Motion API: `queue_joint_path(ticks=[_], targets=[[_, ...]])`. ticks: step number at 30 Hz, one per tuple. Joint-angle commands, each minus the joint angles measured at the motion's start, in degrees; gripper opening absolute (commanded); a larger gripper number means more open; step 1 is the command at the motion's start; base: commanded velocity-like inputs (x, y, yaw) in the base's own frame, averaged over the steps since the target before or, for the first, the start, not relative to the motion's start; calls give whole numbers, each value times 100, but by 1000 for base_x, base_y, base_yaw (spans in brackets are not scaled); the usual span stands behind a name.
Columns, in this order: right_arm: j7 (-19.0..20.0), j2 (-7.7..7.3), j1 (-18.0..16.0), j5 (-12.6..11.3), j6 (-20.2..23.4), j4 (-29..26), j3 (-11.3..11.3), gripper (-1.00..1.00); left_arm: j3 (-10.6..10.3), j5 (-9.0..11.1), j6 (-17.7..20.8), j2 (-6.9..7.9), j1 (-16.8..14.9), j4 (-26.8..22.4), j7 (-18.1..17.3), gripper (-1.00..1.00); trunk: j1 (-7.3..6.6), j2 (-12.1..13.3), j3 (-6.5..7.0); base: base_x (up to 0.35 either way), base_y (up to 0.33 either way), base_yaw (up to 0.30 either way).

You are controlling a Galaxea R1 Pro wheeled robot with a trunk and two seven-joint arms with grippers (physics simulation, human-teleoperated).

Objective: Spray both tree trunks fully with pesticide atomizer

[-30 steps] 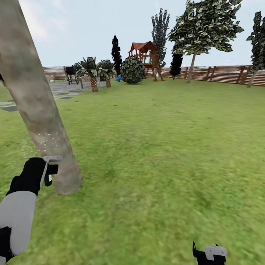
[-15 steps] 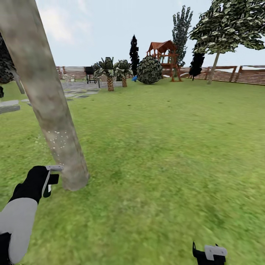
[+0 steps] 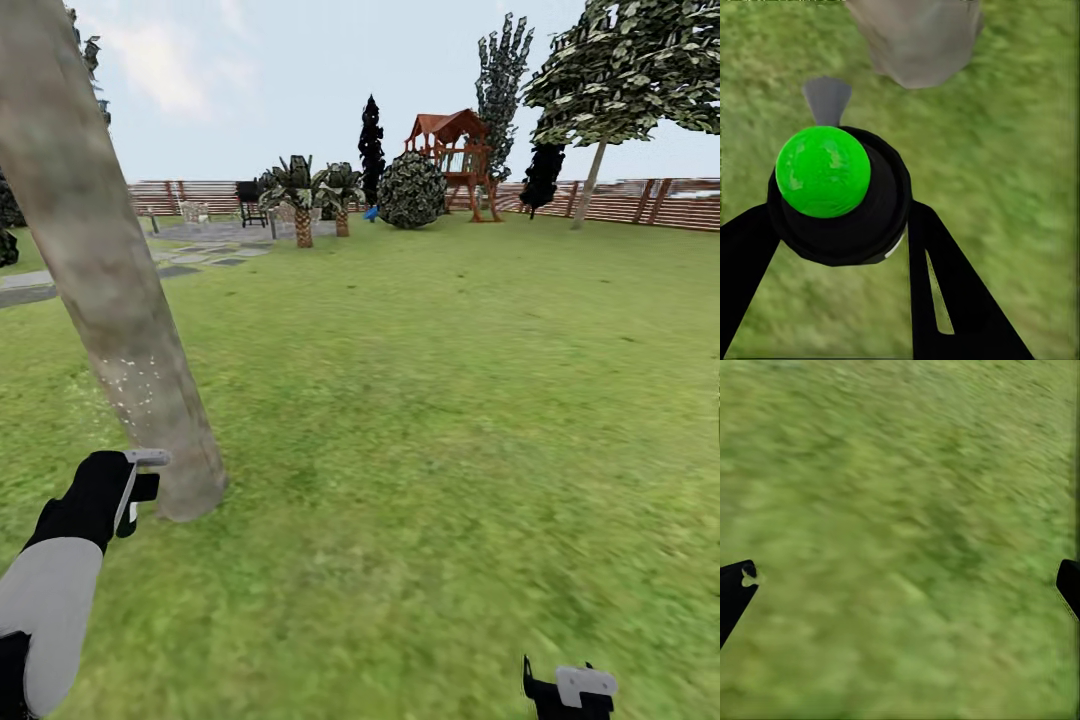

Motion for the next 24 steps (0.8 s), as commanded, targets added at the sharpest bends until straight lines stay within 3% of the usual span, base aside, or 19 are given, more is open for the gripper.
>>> queue_joint_path(ticks=[1,12,17,21,24], targets=[[-37,-1,-6,61,-17,11,-27,100,14,-54,23,-3,-5,-17,-38,-100,-1,-2,-5,0,-274,0],[-37,-1,-6,61,-17,12,-27,100,45,-55,30,47,2,50,-30,-100,-1,-2,-5,71,-257,17],[-37,4,-6,61,-17,18,-21,100,21,-30,-12,10,389,25,-39,-100,-1,-2,-5,23,-26,246],[-35,7,-6,61,-17,19,-19,100,47,-22,-637,-108,446,236,-14,-100,-1,-2,-5,1,-1,272],[-37,8,-6,61,-17,19,-19,100,55,-16,-805,-169,451,398,111,-100,-1,-2,-5,0,0,122]])
